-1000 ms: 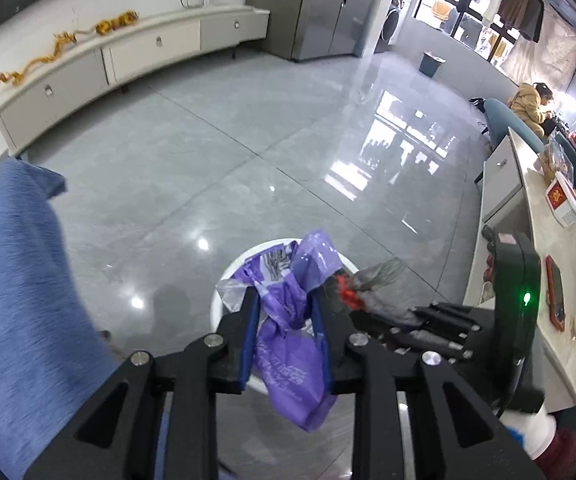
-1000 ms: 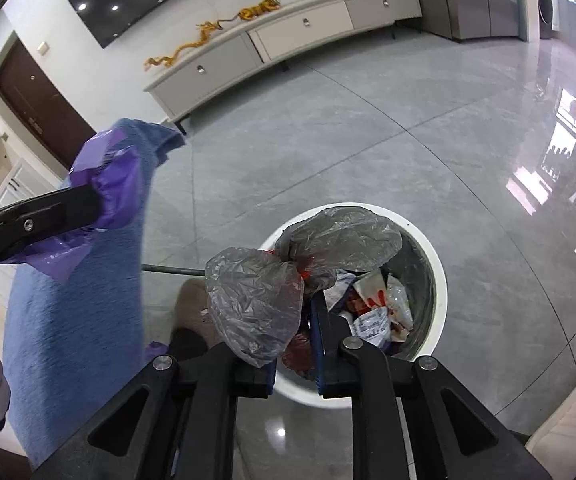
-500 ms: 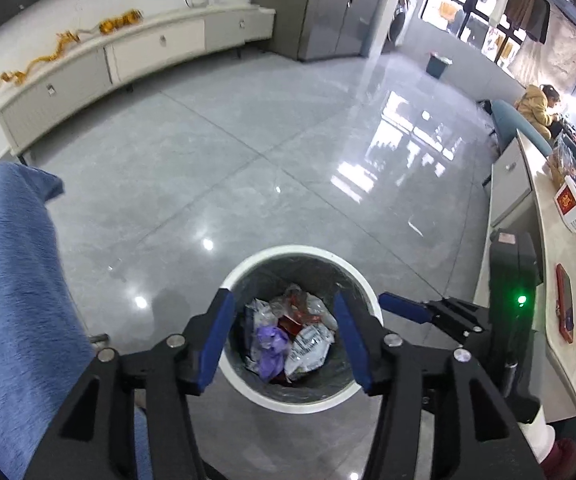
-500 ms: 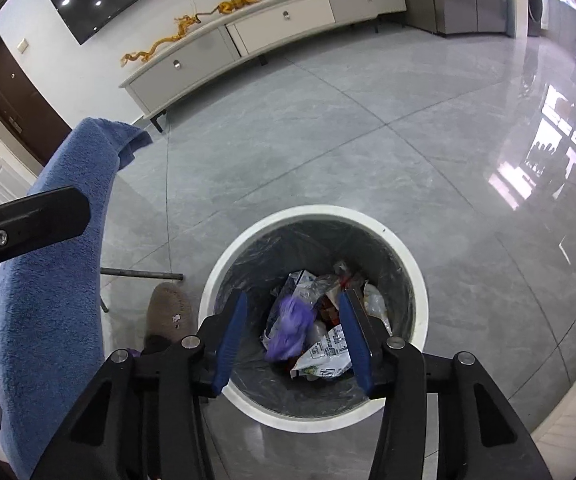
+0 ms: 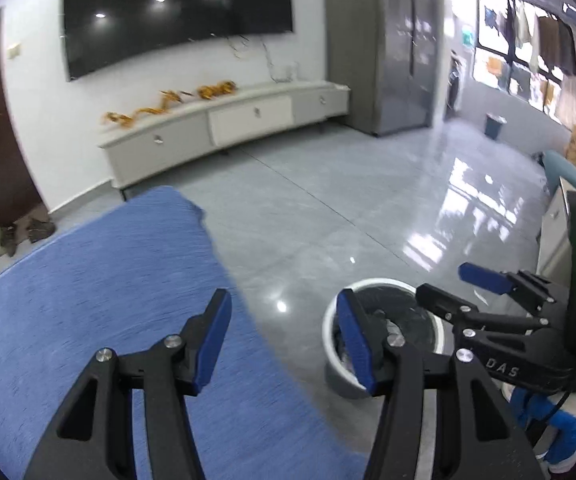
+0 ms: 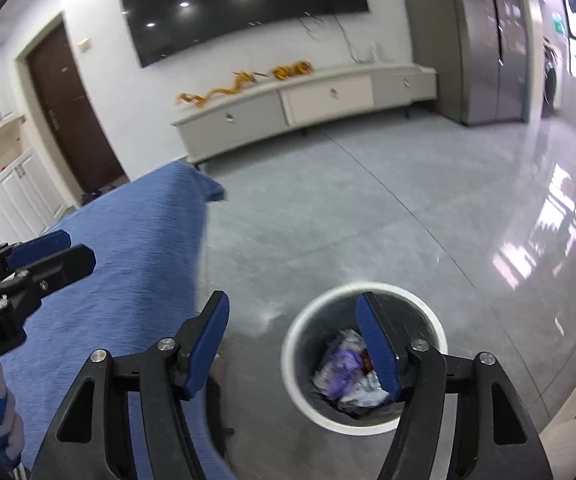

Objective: Collect trash

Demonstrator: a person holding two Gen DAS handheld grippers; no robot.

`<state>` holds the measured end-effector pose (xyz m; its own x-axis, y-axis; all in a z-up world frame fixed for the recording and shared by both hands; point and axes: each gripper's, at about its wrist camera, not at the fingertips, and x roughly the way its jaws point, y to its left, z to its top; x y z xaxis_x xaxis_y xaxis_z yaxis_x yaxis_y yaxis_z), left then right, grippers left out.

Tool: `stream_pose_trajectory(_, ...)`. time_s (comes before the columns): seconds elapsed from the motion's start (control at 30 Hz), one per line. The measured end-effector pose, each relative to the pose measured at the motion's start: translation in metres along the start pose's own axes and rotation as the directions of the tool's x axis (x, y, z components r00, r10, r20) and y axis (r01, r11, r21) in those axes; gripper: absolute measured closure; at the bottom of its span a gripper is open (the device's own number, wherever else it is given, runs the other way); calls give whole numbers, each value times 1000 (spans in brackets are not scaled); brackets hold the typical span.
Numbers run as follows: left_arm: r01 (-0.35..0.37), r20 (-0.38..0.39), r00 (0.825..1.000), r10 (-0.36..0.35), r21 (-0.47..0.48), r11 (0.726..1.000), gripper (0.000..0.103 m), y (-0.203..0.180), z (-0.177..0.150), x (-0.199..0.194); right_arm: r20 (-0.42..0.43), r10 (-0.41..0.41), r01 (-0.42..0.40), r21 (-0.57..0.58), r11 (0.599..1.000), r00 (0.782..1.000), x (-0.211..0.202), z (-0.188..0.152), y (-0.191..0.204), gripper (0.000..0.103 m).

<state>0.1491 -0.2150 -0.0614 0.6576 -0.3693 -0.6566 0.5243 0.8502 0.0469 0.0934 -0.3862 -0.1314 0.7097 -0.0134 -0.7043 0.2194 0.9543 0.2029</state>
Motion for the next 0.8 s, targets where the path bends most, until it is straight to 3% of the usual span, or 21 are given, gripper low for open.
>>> stream_pose_trajectory(0.1, -74, 53, 996, 75, -21, 997, 50, 24, -14, -30, 43, 11, -9, -59, 998, 999, -19, 5, 34, 21)
stream_pose_trajectory(0.27, -207, 134, 967, 219, -95, 974, 48, 71, -38, -82, 110, 37, -21, -143, 989, 993, -46, 10, 84, 8)
stream_pose_trajectory(0.4, -314, 189, 920, 343, -166, 935, 12, 100, -53, -119, 154, 40, -9, -198, 980, 987, -63, 10, 121, 3)
stream_pose_trajectory(0.43, -340, 202, 905, 374, -183, 923, 9, 108, -57, -127, 159, 41, -8, -204, 979, 986, -65, 9, 127, 2)
stream_pose_trajectory(0.53, -368, 216, 884, 415, -227, 902, 0, 125, -66, -144, 176, 52, -10, -229, 973, 983, -73, 8, 147, 0)
stream_pose_trajectory(0.73, -404, 233, 850, 473, -288, 868, 0, 145, -75, -164, 201, 58, -2, -265, 964, 978, -82, 5, 178, 0)
stream_pose_trajectory(0.8, -406, 235, 846, 478, -297, 864, 0, 149, -77, -168, 206, 53, 5, -271, 963, 977, -83, 3, 183, 0)
